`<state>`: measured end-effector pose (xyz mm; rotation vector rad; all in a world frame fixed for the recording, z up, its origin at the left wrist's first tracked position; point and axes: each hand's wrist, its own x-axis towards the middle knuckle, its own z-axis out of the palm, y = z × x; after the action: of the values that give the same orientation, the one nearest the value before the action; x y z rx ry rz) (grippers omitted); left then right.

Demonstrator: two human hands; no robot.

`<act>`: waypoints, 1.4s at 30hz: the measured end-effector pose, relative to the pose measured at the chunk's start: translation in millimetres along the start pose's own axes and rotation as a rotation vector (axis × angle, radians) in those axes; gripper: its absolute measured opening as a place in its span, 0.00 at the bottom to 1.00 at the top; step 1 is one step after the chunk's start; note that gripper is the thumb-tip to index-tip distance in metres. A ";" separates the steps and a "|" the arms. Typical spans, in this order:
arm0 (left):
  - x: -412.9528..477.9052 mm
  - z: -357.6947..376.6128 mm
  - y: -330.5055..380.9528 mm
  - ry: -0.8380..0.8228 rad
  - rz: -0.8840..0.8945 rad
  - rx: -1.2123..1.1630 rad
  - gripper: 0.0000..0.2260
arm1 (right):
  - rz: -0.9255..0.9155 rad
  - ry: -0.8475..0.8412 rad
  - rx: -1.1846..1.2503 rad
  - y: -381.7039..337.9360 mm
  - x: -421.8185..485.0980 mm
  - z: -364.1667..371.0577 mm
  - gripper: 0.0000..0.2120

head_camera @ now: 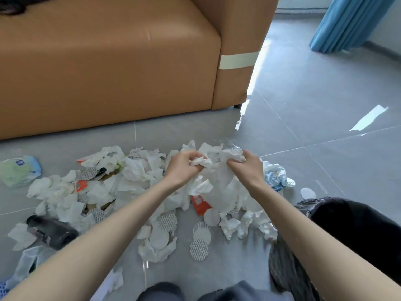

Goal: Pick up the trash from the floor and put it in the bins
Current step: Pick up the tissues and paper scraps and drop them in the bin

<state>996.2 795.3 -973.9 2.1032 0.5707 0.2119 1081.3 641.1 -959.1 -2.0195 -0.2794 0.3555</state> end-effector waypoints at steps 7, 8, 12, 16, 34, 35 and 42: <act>-18.1 -27.1 133.3 -0.131 0.237 0.123 0.04 | -0.086 0.134 0.113 -55.8 -37.2 -100.0 0.10; -21.8 -24.0 147.1 -0.170 0.260 0.151 0.04 | -0.096 0.143 0.106 -56.9 -43.2 -112.8 0.07; -40.7 8.0 197.7 -0.312 0.325 0.243 0.06 | -0.079 0.193 0.048 -44.3 -68.2 -168.4 0.04; -66.2 58.8 225.5 -0.416 0.322 0.287 0.11 | 0.023 0.235 -0.035 -11.4 -89.2 -212.7 0.03; -127.6 183.7 167.9 -0.400 0.141 0.544 0.28 | 0.182 -0.227 -0.629 110.1 -170.4 -244.8 0.22; -126.5 183.0 164.5 -0.398 0.096 0.532 0.29 | 0.153 -0.317 -0.609 110.0 -177.1 -239.5 0.23; -122.4 176.9 144.2 -0.453 -0.015 0.405 0.22 | 0.060 -0.586 -0.516 112.5 -197.1 -201.6 0.22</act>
<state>998.0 537.7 -947.3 2.4279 0.3733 -0.4152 976.9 356.4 -946.3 -2.3886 -0.7340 0.9984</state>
